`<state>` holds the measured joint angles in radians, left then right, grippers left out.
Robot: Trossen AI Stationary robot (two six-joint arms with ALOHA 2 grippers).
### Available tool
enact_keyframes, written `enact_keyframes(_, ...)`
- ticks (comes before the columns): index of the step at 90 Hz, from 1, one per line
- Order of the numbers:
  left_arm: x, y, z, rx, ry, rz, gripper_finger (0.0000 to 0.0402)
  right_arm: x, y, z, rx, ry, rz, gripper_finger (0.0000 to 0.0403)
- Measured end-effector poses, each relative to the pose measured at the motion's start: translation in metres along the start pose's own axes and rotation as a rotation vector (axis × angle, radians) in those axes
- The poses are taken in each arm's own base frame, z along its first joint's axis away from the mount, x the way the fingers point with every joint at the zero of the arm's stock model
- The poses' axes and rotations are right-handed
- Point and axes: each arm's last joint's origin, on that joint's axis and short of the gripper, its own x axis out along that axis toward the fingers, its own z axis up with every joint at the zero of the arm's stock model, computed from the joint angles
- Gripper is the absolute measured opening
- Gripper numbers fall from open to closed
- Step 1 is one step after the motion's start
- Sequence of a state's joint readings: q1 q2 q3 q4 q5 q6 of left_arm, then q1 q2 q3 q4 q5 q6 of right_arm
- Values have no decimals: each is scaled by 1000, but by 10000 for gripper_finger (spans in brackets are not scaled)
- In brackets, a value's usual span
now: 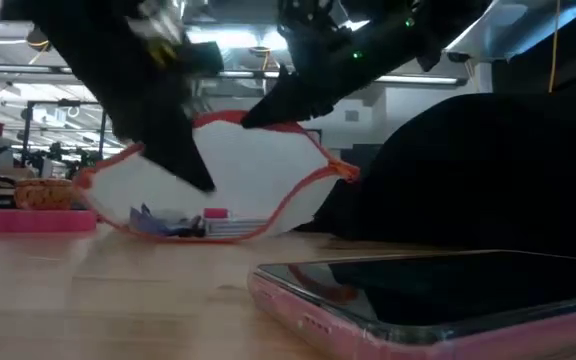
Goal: Unpack backpack
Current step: Put the yellow scented candle into the transparent white zip bag
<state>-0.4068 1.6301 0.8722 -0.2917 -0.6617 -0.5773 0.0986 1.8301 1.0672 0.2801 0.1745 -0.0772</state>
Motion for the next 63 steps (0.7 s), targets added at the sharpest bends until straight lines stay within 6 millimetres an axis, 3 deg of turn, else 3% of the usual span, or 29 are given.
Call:
enact_keyframes(17,-61,24,3,-50,-50,37,55,0,0,0,-1,-3,-5,0)
enact_keyframes(31,-96,65,-18,-92,119,173,114,0,0,1,0,-7,-15,0)
enact_keyframes(45,-117,94,-34,-172,261,324,175,0,-1,1,0,-6,-16,0)
enact_keyframes(63,-124,101,-31,-256,267,253,268,0,-1,1,-3,-7,-17,0)
